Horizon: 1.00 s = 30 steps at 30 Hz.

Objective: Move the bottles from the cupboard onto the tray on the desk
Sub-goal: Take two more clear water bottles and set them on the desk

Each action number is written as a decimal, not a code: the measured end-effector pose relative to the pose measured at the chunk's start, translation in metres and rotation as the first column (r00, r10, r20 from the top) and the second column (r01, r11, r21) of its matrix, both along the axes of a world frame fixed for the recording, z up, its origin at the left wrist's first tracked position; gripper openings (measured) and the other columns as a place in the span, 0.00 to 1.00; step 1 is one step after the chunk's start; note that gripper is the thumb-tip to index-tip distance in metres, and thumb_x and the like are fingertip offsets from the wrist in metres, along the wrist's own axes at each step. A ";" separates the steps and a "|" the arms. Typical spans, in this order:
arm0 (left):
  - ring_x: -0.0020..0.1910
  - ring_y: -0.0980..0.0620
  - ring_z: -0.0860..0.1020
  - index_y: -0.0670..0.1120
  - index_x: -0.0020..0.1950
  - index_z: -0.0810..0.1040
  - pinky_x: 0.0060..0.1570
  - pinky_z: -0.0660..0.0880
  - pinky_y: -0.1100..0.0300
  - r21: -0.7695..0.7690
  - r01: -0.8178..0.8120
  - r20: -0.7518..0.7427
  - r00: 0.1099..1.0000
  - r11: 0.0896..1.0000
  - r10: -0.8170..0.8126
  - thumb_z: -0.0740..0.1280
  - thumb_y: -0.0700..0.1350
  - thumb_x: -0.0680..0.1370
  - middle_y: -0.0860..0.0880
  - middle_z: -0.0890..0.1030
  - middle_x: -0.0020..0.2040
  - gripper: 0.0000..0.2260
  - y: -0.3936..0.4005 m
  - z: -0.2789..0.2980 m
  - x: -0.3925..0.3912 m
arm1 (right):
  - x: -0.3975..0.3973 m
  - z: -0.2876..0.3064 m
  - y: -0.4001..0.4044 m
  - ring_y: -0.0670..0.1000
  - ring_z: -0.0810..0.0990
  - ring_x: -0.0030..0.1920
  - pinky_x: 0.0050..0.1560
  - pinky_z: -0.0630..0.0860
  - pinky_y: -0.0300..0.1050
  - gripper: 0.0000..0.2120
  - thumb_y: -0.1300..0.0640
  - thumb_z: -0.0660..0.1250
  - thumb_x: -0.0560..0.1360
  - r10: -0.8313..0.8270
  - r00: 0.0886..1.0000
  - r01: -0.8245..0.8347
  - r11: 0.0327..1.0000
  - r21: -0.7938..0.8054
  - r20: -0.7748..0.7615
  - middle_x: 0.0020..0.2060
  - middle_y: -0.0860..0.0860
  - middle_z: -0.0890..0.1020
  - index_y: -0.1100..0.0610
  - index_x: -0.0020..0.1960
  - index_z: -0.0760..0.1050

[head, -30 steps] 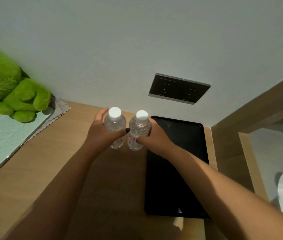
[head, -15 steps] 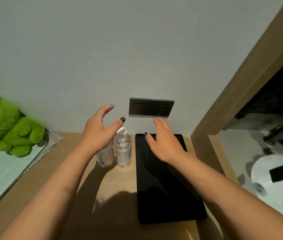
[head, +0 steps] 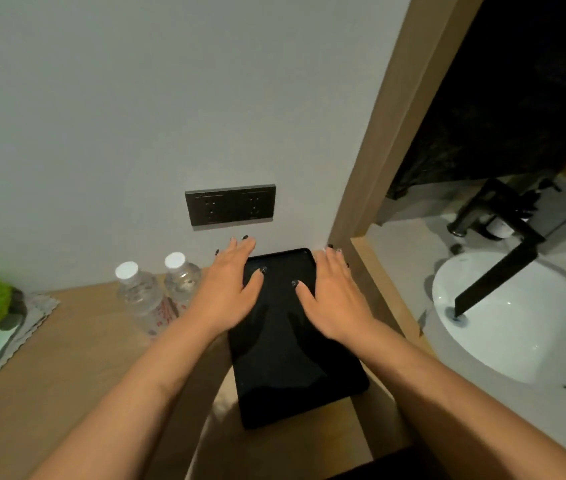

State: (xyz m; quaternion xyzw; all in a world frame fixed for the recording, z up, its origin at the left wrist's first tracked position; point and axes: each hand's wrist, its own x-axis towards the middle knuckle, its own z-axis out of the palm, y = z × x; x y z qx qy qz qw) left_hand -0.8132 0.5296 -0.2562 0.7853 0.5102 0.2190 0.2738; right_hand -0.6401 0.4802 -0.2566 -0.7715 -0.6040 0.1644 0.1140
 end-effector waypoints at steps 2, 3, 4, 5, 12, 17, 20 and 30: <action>0.77 0.55 0.51 0.48 0.78 0.57 0.70 0.46 0.64 0.013 0.056 -0.011 0.998 0.998 -0.056 0.60 0.48 0.82 0.49 0.57 0.78 0.26 -0.003 -0.008 0.011 | 0.013 -0.005 -0.012 0.53 0.42 0.78 0.77 0.45 0.50 0.35 0.44 0.55 0.81 -0.053 0.999 0.053 0.998 -0.012 -0.003 0.79 0.54 0.46 0.58 0.79 0.44; 0.77 0.55 0.51 0.48 0.78 0.57 0.71 0.46 0.64 0.012 0.076 -0.016 0.997 0.997 -0.075 0.60 0.48 0.81 0.50 0.58 0.78 0.26 -0.004 -0.011 0.017 | 0.020 -0.008 -0.018 0.53 0.42 0.78 0.77 0.45 0.50 0.35 0.44 0.55 0.81 -0.074 0.997 0.074 0.997 -0.023 -0.004 0.79 0.54 0.46 0.58 0.79 0.43; 0.77 0.56 0.51 0.48 0.78 0.57 0.72 0.47 0.63 0.010 0.090 -0.023 0.996 0.996 -0.090 0.60 0.48 0.81 0.50 0.58 0.78 0.26 -0.007 -0.013 0.023 | 0.027 -0.011 -0.024 0.53 0.42 0.78 0.78 0.46 0.51 0.35 0.44 0.55 0.81 -0.090 0.996 0.090 0.995 -0.033 -0.004 0.79 0.54 0.45 0.58 0.79 0.43; 0.77 0.56 0.51 0.48 0.78 0.57 0.73 0.48 0.61 0.006 0.102 -0.030 0.994 0.995 -0.102 0.60 0.48 0.81 0.50 0.58 0.78 0.26 -0.009 -0.015 0.030 | 0.034 -0.013 -0.030 0.53 0.42 0.78 0.78 0.46 0.51 0.35 0.44 0.54 0.81 -0.102 0.995 0.102 0.994 -0.039 -0.004 0.79 0.54 0.45 0.58 0.79 0.43; 0.77 0.57 0.50 0.48 0.78 0.57 0.74 0.50 0.59 -0.038 0.216 -0.052 0.975 0.976 -0.218 0.60 0.48 0.81 0.50 0.59 0.78 0.26 -0.049 -0.017 0.090 | 0.091 -0.027 -0.081 0.54 0.48 0.79 0.74 0.48 0.48 0.34 0.43 0.57 0.80 -0.191 0.981 0.191 0.981 0.031 -0.011 0.79 0.53 0.51 0.56 0.79 0.48; 0.77 0.55 0.50 0.51 0.77 0.57 0.75 0.51 0.54 -0.076 0.306 -0.029 0.951 0.949 -0.309 0.62 0.47 0.81 0.51 0.60 0.77 0.26 -0.082 -0.012 0.140 | 0.139 -0.030 -0.126 0.55 0.46 0.79 0.75 0.47 0.48 0.34 0.43 0.53 0.81 -0.235 0.972 0.235 0.972 0.006 0.015 0.79 0.56 0.48 0.59 0.79 0.46; 0.77 0.55 0.51 0.52 0.77 0.58 0.73 0.52 0.55 -0.096 0.350 -0.027 0.935 0.932 -0.354 0.62 0.48 0.80 0.51 0.60 0.77 0.25 -0.108 -0.013 0.175 | 0.172 -0.032 -0.160 0.54 0.45 0.79 0.75 0.47 0.47 0.34 0.42 0.53 0.81 -0.290 0.957 0.291 0.957 0.018 -0.012 0.79 0.54 0.48 0.57 0.79 0.46; 0.78 0.54 0.51 0.50 0.78 0.55 0.70 0.48 0.61 -0.066 0.406 -0.079 0.908 0.911 -0.411 0.59 0.51 0.81 0.50 0.55 0.79 0.27 -0.218 -0.014 0.313 | 0.296 -0.028 -0.290 0.56 0.44 0.79 0.77 0.45 0.49 0.34 0.44 0.52 0.82 -0.388 0.921 0.388 0.921 0.007 -0.008 0.79 0.57 0.47 0.61 0.79 0.46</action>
